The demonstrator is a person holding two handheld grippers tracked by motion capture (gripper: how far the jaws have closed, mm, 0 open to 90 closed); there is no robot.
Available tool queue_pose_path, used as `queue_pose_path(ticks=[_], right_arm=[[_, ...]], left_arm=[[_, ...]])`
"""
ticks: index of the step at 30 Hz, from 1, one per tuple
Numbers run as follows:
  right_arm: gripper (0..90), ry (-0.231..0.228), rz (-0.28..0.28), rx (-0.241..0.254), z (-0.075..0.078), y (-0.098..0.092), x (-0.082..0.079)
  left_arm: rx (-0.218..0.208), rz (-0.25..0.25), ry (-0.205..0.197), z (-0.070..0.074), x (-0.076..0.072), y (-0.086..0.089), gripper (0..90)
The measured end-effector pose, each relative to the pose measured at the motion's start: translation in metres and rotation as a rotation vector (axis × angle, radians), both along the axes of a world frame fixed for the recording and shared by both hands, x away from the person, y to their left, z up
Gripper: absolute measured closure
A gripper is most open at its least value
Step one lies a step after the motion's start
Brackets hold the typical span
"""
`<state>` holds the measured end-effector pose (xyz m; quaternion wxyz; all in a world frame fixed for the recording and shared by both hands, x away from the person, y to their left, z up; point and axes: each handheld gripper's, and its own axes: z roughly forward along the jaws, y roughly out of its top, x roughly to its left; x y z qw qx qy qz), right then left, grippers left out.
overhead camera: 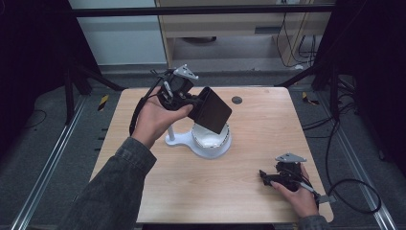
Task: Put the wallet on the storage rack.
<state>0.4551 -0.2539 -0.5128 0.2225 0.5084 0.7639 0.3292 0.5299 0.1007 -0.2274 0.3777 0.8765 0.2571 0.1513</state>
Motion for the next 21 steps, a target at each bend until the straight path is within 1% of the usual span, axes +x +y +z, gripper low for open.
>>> queue_pose_path(ticks=[2, 6, 10, 14, 16, 21], right_arm=[[3.0, 0.002, -0.001, 0.000, 0.000, 0.000, 0.000], [2.7, 0.001, 0.000, 0.000, 0.000, 0.000, 0.001], [2.7, 0.002, -0.002, 0.002, 0.000, 0.000, 0.000], [2.7, 0.003, -0.003, 0.003, 0.000, 0.001, 0.000], [2.7, 0.003, -0.003, 0.003, 0.000, 0.001, 0.000], [2.7, 0.003, -0.003, 0.003, 0.000, 0.001, 0.000]], left_arm=[[-0.002, 0.008, 0.004, -0.002, 0.001, 0.002, 81.1], [0.015, 0.012, 0.024, -0.010, 0.004, 0.004, 81.1], [0.038, 0.021, 0.028, -0.021, 0.005, 0.003, 81.1], [0.055, 0.028, 0.045, -0.032, 0.006, 0.002, 81.1], [0.075, 0.028, 0.048, -0.036, 0.007, 0.001, 81.1], [0.090, 0.032, 0.062, -0.046, 0.012, -0.002, 81.0]])
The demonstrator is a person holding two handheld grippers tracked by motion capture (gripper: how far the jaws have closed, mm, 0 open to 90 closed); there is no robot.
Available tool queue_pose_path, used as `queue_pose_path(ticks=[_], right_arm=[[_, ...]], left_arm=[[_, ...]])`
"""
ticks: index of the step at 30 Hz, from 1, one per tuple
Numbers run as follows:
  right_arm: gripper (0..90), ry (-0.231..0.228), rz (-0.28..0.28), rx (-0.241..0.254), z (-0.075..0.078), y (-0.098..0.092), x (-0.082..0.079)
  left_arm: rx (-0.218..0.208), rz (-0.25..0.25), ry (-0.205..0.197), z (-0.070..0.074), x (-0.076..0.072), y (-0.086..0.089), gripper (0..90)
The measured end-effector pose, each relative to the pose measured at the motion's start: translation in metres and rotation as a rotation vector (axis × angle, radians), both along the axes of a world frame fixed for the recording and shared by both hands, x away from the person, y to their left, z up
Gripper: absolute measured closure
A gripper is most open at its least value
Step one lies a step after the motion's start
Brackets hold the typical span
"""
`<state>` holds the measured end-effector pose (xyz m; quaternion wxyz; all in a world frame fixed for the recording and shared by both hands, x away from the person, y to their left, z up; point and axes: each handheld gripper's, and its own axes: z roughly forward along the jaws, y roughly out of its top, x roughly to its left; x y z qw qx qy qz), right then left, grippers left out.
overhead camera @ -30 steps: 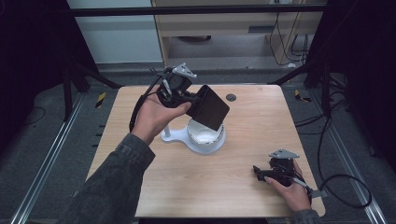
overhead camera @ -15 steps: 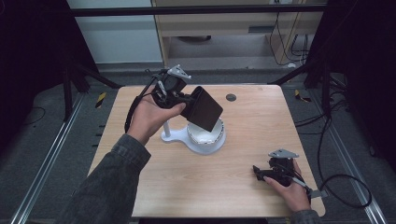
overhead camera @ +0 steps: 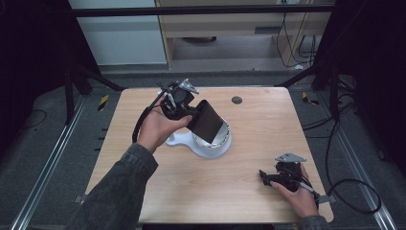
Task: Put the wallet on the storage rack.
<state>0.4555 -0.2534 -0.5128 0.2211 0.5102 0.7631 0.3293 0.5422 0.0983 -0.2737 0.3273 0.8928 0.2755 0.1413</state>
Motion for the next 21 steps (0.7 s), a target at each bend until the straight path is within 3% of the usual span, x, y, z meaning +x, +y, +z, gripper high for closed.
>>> queue_pose_path(ticks=[12, 21], right_arm=[[2.7, 0.000, 0.000, 0.000, 0.000, 0.000, 0.000], [2.7, 0.000, 0.000, 0.000, 0.000, 0.000, 0.000]], left_arm=[[0.034, -0.013, 0.055, -0.023, 0.014, -0.018, 80.9], [0.037, -0.018, 0.080, -0.029, 0.020, -0.025, 80.7]])
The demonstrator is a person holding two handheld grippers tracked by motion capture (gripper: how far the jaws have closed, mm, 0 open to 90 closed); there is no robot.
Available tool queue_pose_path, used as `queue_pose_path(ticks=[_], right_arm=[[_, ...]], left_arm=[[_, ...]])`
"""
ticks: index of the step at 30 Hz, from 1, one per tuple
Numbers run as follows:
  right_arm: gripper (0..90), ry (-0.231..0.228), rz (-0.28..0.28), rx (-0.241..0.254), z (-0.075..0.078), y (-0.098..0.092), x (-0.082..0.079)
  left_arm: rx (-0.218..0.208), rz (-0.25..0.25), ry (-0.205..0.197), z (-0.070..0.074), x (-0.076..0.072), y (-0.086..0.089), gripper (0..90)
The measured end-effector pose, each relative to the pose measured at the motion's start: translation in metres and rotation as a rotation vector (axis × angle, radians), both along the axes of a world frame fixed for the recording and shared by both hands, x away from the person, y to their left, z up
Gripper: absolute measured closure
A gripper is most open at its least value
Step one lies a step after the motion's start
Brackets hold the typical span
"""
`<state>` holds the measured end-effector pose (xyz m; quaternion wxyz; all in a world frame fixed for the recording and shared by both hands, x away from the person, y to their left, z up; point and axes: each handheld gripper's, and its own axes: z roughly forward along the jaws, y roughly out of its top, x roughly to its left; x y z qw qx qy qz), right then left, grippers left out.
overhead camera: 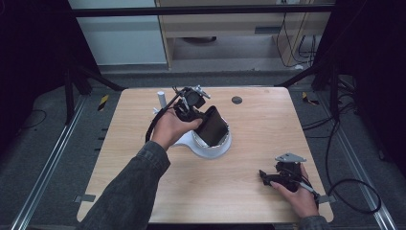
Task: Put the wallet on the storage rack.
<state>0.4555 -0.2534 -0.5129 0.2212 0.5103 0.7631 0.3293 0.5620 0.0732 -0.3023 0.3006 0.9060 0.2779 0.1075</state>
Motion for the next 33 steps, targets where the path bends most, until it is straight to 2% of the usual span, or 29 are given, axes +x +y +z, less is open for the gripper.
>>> queue_pose_path(ticks=[4, 8, 10, 11, 16, 20, 24, 29, 33], right_arm=[[2.7, 0.000, 0.000, 0.000, 0.000, 0.000, 0.000], [2.7, 0.000, 0.000, 0.000, 0.000, 0.000, 0.000], [2.7, 0.000, 0.000, -0.001, 0.000, 0.000, 0.000], [2.7, 0.000, 0.000, -0.001, 0.000, 0.000, 0.000], [2.7, -0.001, 0.001, -0.003, 0.000, 0.000, 0.000], [2.7, -0.002, 0.001, -0.003, 0.000, 0.000, 0.000], [2.7, -0.001, 0.001, -0.003, 0.000, 0.000, 0.000], [2.7, -0.001, 0.002, -0.004, 0.000, 0.000, -0.001], [2.7, 0.000, 0.001, -0.002, 0.000, 0.000, -0.001]], left_arm=[[-0.004, 0.005, 0.006, 0.000, 0.003, 0.001, 80.3], [-0.010, 0.036, -0.001, -0.002, 0.008, 0.004, 79.2], [-0.026, 0.061, -0.004, -0.003, 0.011, 0.005, 77.2], [-0.037, 0.075, -0.014, -0.003, 0.012, 0.006, 74.7], [-0.037, 0.106, -0.045, -0.001, 0.011, 0.010, 67.8], [-0.043, 0.135, -0.085, 0.003, 0.008, 0.016, 61.2], [-0.057, 0.148, -0.125, 0.007, 0.004, 0.021, 60.9], [-0.078, 0.147, -0.140, 0.010, 0.002, 0.024, 60.9], [-0.091, 0.140, -0.169, 0.012, 0.000, 0.024, 59.8]])
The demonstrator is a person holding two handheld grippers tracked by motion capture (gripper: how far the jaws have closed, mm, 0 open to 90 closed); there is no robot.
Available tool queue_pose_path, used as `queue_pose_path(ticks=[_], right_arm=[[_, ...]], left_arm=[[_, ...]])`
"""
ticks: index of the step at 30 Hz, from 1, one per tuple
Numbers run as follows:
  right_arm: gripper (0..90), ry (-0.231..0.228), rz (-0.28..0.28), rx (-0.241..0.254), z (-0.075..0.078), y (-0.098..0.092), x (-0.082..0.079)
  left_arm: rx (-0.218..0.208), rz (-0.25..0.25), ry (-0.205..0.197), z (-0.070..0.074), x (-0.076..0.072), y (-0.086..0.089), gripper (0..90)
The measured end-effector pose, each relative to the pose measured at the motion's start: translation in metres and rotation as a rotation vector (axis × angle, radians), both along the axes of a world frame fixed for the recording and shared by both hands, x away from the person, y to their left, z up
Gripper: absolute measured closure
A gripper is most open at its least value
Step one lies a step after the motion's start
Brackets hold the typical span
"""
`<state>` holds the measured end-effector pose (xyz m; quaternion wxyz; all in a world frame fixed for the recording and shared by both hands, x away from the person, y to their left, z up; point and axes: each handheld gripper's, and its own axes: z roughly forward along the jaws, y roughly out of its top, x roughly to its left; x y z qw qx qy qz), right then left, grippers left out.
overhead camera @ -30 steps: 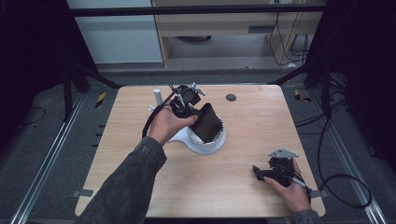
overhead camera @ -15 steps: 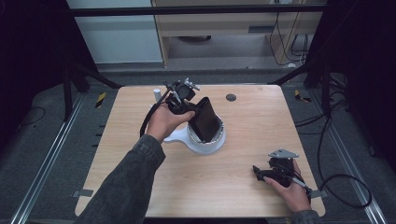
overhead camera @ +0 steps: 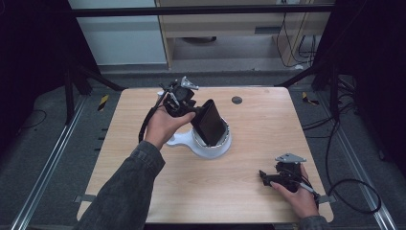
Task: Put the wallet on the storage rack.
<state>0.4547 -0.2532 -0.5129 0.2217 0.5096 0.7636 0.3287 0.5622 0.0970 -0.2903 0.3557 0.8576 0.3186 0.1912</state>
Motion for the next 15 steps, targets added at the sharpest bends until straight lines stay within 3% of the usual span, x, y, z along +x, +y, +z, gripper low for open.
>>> queue_pose_path(ticks=[10, 15], right_arm=[[2.7, 0.000, 0.001, -0.001, 0.0000, 0.0000, -0.0001], [2.7, 0.000, 0.000, 0.000, 0.0000, 0.0000, -0.0001]], left_arm=[[-0.004, 0.003, -0.047, 0.0049, -0.0034, -0.0011, 55.0], [-0.026, 0.002, -0.072, 0.0084, -0.0061, -0.0001, 50.2]])
